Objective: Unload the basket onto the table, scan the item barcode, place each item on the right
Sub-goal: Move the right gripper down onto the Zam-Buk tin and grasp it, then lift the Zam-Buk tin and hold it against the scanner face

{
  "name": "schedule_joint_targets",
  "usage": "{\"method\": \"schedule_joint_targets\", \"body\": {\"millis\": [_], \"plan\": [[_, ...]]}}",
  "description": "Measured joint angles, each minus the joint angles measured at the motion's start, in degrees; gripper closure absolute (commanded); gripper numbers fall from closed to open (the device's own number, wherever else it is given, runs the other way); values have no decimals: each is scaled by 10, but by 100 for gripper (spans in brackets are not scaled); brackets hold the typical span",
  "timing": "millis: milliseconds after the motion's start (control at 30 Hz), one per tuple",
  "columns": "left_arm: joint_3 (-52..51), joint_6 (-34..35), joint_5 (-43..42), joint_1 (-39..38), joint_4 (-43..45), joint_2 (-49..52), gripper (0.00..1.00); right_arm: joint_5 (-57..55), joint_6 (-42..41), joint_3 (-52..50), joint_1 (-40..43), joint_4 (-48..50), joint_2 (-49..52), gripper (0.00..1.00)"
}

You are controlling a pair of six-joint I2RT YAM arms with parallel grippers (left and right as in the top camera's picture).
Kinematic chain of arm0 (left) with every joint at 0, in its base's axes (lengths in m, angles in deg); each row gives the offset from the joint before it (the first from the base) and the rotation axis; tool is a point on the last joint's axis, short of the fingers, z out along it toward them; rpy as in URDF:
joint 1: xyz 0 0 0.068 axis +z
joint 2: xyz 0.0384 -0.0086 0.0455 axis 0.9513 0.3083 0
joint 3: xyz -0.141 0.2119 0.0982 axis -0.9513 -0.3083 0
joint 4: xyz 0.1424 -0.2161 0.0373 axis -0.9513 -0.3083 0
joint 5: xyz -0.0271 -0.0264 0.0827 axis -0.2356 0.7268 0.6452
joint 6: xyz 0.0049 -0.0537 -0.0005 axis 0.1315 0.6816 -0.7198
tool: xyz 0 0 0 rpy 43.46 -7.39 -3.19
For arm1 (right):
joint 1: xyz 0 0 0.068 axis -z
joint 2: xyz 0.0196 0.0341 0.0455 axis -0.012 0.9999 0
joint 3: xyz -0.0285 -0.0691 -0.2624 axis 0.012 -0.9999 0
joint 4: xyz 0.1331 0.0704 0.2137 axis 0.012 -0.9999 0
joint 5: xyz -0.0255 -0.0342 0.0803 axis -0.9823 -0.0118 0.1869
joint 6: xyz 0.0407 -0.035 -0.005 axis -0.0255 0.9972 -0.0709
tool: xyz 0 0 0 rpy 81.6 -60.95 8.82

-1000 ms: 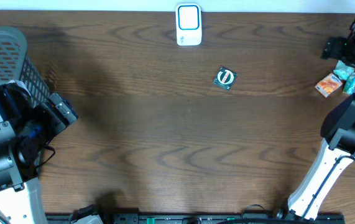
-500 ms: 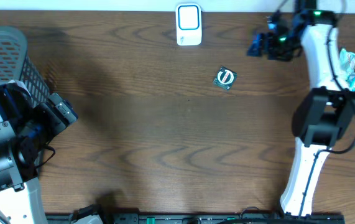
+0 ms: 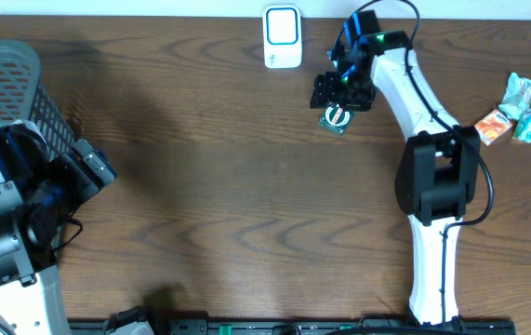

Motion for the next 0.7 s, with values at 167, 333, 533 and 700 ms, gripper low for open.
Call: {"method": "schedule_joint_targets", "body": {"millis": [167, 333, 533, 700], "plan": [[0, 0, 0, 0, 0, 0, 2, -119, -126, -3, -15, -17, 0, 1], [0, 0, 0, 0, 0, 0, 2, -152, -208, -27, -25, -11, 0, 1], [0, 0, 0, 0, 0, 0, 3, -168, -246, -90, -48, 65, 0, 1], [0, 0, 0, 0, 0, 0, 2, -177, -251, -106, -51, 67, -8, 18]]}}
